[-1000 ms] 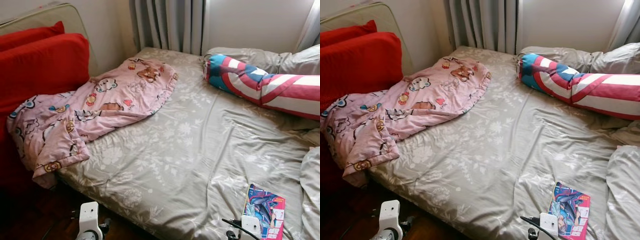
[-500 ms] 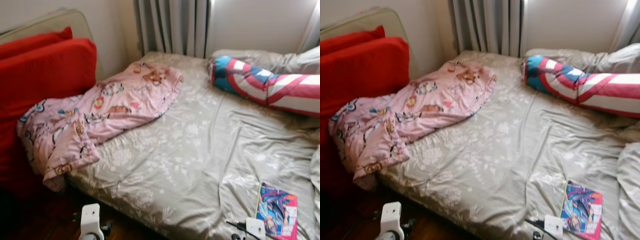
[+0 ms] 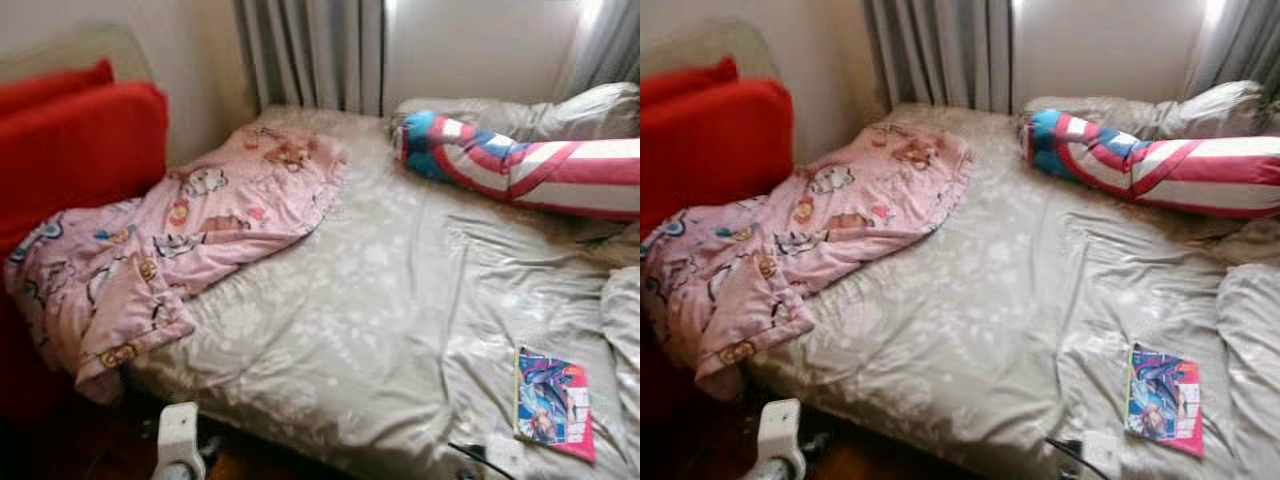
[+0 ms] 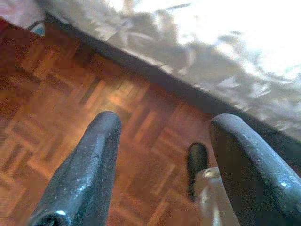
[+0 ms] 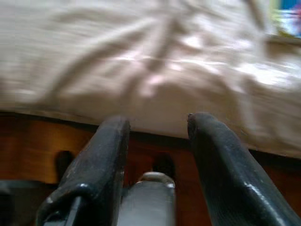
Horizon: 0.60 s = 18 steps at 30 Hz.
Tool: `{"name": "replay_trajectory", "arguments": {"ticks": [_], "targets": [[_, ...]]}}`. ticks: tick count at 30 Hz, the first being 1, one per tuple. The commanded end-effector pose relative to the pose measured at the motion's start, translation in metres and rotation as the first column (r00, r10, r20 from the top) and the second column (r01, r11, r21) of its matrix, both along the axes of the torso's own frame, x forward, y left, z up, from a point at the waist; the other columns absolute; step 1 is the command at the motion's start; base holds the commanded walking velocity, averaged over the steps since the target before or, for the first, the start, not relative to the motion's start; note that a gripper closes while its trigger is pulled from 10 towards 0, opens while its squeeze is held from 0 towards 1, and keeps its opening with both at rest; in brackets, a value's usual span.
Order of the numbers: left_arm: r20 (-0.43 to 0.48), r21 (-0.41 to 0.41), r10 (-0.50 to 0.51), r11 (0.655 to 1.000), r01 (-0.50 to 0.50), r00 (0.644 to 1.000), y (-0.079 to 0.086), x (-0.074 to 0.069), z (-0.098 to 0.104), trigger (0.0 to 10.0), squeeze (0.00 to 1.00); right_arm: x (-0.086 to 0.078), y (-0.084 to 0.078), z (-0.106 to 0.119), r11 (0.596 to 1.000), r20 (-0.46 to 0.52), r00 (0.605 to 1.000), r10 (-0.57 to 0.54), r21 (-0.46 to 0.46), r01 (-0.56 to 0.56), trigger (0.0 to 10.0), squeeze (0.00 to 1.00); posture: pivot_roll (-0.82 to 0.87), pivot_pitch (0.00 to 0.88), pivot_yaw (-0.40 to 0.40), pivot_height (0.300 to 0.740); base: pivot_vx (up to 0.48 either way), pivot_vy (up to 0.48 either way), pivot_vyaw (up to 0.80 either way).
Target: Clean up the room
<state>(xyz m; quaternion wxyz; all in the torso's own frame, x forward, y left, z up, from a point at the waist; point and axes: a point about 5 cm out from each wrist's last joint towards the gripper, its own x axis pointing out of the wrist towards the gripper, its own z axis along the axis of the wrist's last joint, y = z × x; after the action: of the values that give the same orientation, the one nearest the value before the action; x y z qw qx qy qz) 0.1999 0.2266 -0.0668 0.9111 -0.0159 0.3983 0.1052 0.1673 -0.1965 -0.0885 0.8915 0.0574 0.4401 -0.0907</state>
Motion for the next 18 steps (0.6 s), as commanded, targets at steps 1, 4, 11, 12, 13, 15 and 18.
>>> {"name": "replay_trajectory", "arguments": {"ticks": [1,4,11,12,13,15,18], "targets": [[-0.024,-0.003,-0.005,1.000,0.005,1.000,-0.0020,-0.0038,-0.0029,10.0,0.00,-0.0051,-0.0064,-0.0013,1.000,-0.017,1.000,-0.005,-0.016,0.005,10.0,0.00,0.02,0.000,0.070,0.740,0.000,0.319,0.00],[-0.026,-0.004,-0.006,1.000,0.006,1.000,-0.0023,-0.0045,-0.0034,10.0,0.00,-0.0048,-0.0059,-0.0013,1.000,-0.016,1.000,-0.005,-0.015,0.005,10.0,0.00,0.01,0.000,0.072,0.740,0.000,0.319,0.00],[-0.046,-0.005,-0.034,0.999,0.034,0.998,-0.0046,-0.0089,-0.0063,10.0,0.00,-0.0060,-0.0026,-0.0022,1.000,-0.019,1.000,0.006,-0.013,-0.006,10.0,0.00,-0.01,0.000,0.090,0.740,0.000,0.319,0.00],[-0.051,-0.005,-0.035,0.999,0.034,0.998,-0.0050,-0.0098,-0.0069,10.0,0.00,-0.0064,-0.0027,-0.0023,1.000,-0.020,1.000,0.011,-0.015,-0.011,10.0,0.00,-0.01,0.000,0.089,0.740,0.000,0.315,0.00],[-0.056,-0.002,-0.037,0.999,0.037,0.998,-0.0040,-0.0110,-0.0073,10.0,0.00,-0.0075,-0.0016,-0.0029,1.000,-0.022,1.000,0.005,-0.012,-0.006,10.0,0.00,0.00,0.000,0.090,0.740,0.000,0.319,0.00],[-0.057,0.002,-0.044,0.999,0.044,0.997,-0.0034,-0.0113,-0.0073,10.0,0.00,-0.0085,-0.0008,-0.0034,1.000,-0.023,1.000,-0.003,-0.008,0.003,10.0,0.00,0.00,0.000,0.090,0.740,0.000,0.319,0.00],[-0.040,0.005,-0.065,0.998,0.065,0.997,-0.0050,-0.0065,-0.0049,10.0,0.00,-0.0059,0.0028,-0.0025,1.000,-0.006,1.000,0.020,0.005,-0.020,10.0,0.00,0.02,0.000,0.085,0.740,0.000,0.195,0.00]]}}
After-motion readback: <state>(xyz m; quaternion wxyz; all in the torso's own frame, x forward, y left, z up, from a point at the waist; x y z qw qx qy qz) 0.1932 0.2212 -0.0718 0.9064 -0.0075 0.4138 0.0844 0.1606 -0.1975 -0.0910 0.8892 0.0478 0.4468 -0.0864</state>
